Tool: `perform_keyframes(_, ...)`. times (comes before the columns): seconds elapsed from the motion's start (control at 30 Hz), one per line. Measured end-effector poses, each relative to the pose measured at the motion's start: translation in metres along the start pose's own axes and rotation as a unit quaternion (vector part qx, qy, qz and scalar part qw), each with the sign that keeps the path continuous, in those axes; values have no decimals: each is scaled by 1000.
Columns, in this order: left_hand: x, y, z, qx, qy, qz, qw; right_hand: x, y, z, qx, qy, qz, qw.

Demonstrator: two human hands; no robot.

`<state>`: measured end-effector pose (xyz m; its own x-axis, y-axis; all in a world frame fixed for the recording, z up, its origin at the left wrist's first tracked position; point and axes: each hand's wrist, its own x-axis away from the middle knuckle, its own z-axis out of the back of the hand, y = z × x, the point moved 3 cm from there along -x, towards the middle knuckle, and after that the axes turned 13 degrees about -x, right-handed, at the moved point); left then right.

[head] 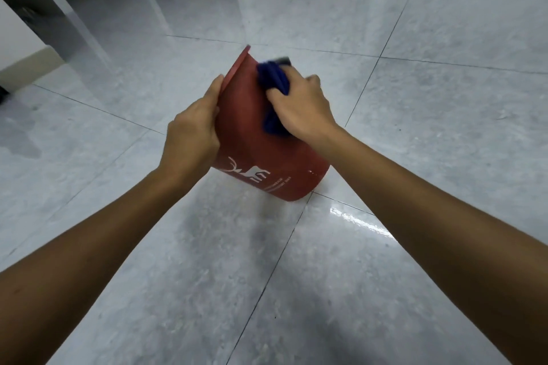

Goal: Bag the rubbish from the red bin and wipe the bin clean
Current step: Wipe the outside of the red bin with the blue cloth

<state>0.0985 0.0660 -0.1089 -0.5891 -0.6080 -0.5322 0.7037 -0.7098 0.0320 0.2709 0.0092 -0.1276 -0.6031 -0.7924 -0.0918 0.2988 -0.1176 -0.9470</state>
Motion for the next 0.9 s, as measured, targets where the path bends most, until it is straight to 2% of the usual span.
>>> perform_keyframes(0.1, -16, 11, -5, 48, -11, -3, 999, -6, -9, -6, 13, 15, 48, 999)
perform_keyframes(0.17, -20, 5, -8, 79, -22, 24, 996, -6, 13, 0, 35, 32, -4, 999)
perform_keyframes(0.27, 2, -13, -11, 55, -44, 29, 997, 6, 62, 17, 61, 59, -114, 990)
perform_keyframes(0.37, 24, -22, -12, 57, -85, 28, 994, 10, 86, 30, 59, 78, -190, 977)
perform_keyframes(0.47, 18, -14, -11, 75, -55, 37, 995, 8, 77, 26, 29, 88, -256, 962)
perform_keyframes(0.53, 8, -4, -10, 67, -19, 35, 997, 7, 53, 15, 14, 71, -213, 974)
perform_keyframes(0.63, -9, 9, -8, 43, 21, 16, 999, 6, 6, -4, -2, 36, -21, 999)
perform_keyframes(0.7, -22, 12, -3, 23, 47, 3, 999, 9, -10, -15, 27, 35, 92, 995)
perform_keyframes(0.77, -31, 7, 2, 8, 52, 19, 998, 11, 1, -19, 27, 53, 87, 994)
perform_keyframes(0.83, -33, -1, 3, 3, 34, 49, 998, 17, 32, -16, 9, 82, 15, 996)
perform_keyframes(0.9, -32, -5, 4, 5, 17, 66, 998, 28, 67, -8, 42, 109, -47, 992)
